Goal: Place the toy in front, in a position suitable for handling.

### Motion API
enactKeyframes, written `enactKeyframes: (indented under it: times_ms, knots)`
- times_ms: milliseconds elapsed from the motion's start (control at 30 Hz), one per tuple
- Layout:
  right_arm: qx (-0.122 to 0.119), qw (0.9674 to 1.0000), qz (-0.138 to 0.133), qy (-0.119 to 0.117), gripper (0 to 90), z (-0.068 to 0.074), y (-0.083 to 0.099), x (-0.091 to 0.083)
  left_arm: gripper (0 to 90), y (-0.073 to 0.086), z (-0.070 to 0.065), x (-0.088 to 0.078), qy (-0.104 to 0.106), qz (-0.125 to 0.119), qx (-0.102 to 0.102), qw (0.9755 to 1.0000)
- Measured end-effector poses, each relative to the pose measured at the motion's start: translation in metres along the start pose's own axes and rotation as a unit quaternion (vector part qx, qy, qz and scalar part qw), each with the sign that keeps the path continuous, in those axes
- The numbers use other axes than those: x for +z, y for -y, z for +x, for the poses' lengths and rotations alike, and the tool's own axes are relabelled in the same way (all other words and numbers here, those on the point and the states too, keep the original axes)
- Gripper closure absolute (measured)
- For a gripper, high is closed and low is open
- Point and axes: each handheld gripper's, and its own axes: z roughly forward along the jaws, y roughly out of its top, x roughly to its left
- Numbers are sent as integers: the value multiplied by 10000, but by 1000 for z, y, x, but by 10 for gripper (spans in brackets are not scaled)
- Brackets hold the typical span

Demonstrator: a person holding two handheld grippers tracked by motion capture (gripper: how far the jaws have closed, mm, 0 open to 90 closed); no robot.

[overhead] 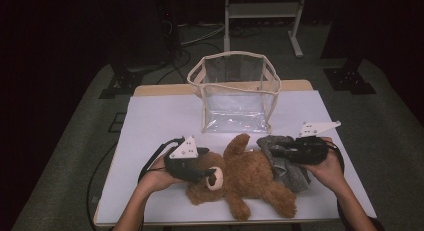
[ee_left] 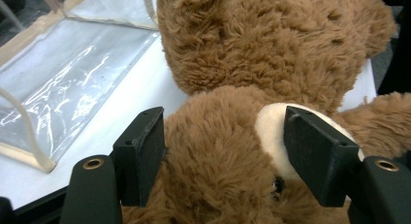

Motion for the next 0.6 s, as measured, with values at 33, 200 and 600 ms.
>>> enactKeyframes:
  times_ms: [33,200,600]
  knots:
    - [32,10000,-15,1,673,-2,1,-1,319,0,0,0,-21,-7,-8,10000]
    - [-164,9981,-149,-572,672,18,-10,2,319,1,1,1,-49,8,-32,10000]
    - [-17,9984,50,-559,674,23,18,0,319,-1,5,3,-103,6,-25,9999]
